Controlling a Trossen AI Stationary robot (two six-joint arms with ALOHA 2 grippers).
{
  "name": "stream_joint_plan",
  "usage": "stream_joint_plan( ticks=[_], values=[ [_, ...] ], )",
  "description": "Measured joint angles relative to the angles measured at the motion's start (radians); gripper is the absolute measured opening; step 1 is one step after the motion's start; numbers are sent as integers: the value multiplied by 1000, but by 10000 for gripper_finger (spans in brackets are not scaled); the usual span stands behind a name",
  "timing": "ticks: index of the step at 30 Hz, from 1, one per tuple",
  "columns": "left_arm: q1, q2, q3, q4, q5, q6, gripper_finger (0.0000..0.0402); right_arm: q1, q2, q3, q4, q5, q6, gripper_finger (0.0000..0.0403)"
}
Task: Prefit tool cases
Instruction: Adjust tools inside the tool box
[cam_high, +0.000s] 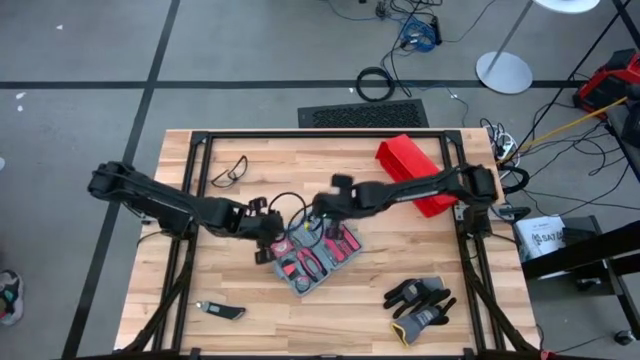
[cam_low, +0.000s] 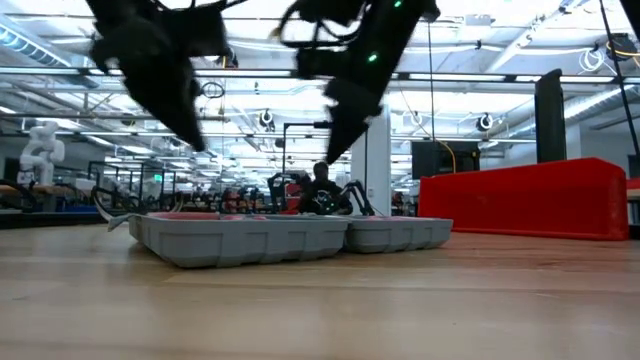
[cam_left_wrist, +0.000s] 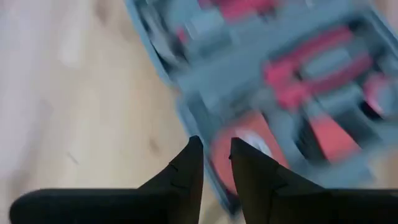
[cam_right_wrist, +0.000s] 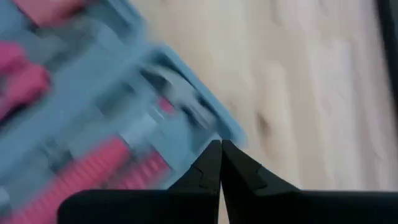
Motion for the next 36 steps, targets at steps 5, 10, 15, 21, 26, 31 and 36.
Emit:
stream_joint_plan(
  ticks=[5,10,15,21,26,31,36],
  values=[
    [-4,-10,9,-179,295,-170,86,-23,-73,1,-298,-2,107,0],
    [-43,-7,-7,-226,389,-220,86,-19,-76,-46,-414,-45,183,0],
    [-63,10,-78,-207,388,-265,86,-13,-73,-219,-366,5,264,0],
    [-75,16,-151,-95,259,-297,86,-13,-79,-369,-137,-85,291,0],
    [-42,16,-153,-29,110,-257,86,-5,-85,-398,-54,-134,292,0],
    [14,16,-153,41,63,-180,86,23,-86,-394,-13,-146,325,0],
    [75,16,-153,85,-5,-106,86,51,-87,-393,39,-237,347,0]
  ],
)
